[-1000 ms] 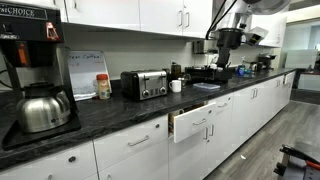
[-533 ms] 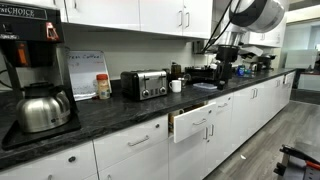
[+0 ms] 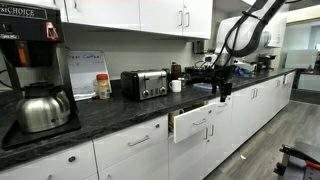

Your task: Open the ajar drawer, remove the white mug from the drawer and place it on the countertop

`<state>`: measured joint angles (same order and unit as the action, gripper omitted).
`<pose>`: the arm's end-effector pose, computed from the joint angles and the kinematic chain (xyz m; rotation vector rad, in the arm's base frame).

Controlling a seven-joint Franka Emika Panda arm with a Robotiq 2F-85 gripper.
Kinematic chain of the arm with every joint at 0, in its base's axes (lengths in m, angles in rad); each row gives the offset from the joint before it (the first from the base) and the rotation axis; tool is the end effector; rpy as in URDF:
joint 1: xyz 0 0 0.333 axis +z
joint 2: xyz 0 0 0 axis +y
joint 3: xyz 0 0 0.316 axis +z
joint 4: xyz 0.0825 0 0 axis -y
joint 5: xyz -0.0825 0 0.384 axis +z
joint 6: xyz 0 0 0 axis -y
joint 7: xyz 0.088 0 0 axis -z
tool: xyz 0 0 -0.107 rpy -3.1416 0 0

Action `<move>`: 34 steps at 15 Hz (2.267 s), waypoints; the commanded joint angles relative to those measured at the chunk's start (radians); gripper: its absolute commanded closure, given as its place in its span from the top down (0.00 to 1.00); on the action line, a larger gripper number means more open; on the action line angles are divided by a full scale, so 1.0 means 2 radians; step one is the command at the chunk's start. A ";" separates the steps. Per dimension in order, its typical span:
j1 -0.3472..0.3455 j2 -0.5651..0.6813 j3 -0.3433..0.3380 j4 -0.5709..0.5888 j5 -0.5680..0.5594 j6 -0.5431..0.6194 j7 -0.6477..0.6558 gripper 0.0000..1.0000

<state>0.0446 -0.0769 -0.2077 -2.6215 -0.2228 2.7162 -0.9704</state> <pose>0.4418 -0.0637 0.2917 2.6037 1.4254 0.1398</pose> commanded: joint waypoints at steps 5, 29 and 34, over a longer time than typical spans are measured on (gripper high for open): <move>-0.059 0.100 0.013 0.071 -0.170 0.096 0.102 1.00; -0.112 0.152 0.103 0.061 0.026 0.192 -0.046 1.00; -0.196 0.176 0.191 0.070 0.077 0.200 -0.140 1.00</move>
<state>-0.2424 0.2467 0.0827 -2.4950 -0.1047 3.0942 -1.1442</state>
